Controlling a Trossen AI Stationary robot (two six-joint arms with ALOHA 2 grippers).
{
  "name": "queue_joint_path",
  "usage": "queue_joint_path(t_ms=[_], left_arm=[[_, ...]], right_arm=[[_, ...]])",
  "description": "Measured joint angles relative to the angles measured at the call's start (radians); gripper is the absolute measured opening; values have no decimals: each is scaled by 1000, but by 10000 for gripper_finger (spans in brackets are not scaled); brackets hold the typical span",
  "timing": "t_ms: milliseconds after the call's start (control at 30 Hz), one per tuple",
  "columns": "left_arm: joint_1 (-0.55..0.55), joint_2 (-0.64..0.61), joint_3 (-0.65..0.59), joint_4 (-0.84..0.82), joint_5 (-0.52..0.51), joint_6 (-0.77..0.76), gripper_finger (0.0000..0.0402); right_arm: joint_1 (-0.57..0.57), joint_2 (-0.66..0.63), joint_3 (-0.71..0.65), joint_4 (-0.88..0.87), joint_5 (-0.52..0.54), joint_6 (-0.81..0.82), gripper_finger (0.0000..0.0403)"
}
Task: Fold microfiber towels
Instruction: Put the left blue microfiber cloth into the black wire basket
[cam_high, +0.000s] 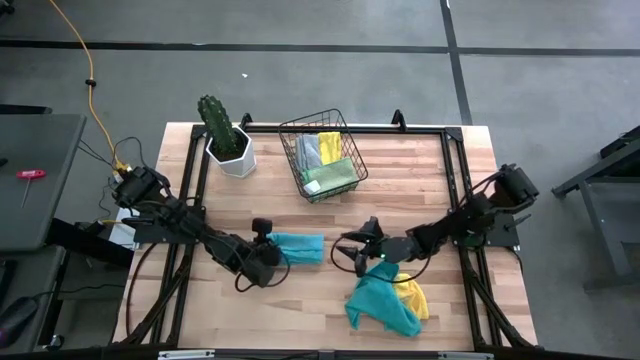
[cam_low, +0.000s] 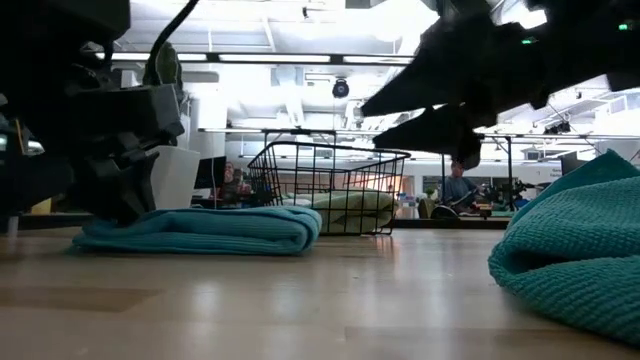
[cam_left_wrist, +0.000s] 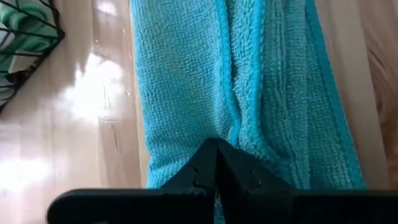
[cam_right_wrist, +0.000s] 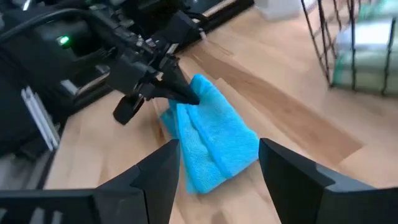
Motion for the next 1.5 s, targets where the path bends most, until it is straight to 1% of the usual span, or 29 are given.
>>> queue_joint_path(t_ms=[167,267,467,533,600,667,733,767,933,1067,1200,1333,1500], left_arm=[[-5,-19,21,-14,27,-56,0],[-19,-33,39,-34,47,-91,0],[-42,-68,113,-96,66,-104,0],[-49,-83,135,-147,67,-107,0],[-58,-88,162,-187,68,-125,0],[-72,-107,174,-264,67,-155,0],[-89,-110,182,-279,67,-193,0],[-99,-118,180,-316,66,-219,0],[-154,-120,158,-399,59,-389,0],[-186,-120,95,-362,52,-499,0],[-206,-119,28,-291,56,-574,0],[-212,-119,-30,-190,75,-593,0],[-206,-124,-83,-92,62,-585,0]], right_arm=[[-40,100,117,-82,-20,251,211],[-64,154,183,-167,-67,389,211],[-90,217,258,-255,-218,510,211],[-92,221,262,-303,-231,546,211],[-92,221,261,-315,-230,576,211],[-91,221,255,-312,-221,595,211],[-91,221,254,-316,-220,593,211],[-91,221,256,-313,-218,590,211],[-91,250,272,-292,-230,571,211],[-91,279,281,-295,-265,587,211],[-91,309,307,-265,-261,591,211],[-93,327,335,-271,-244,590,211],[-109,342,367,-307,-241,581,211]])
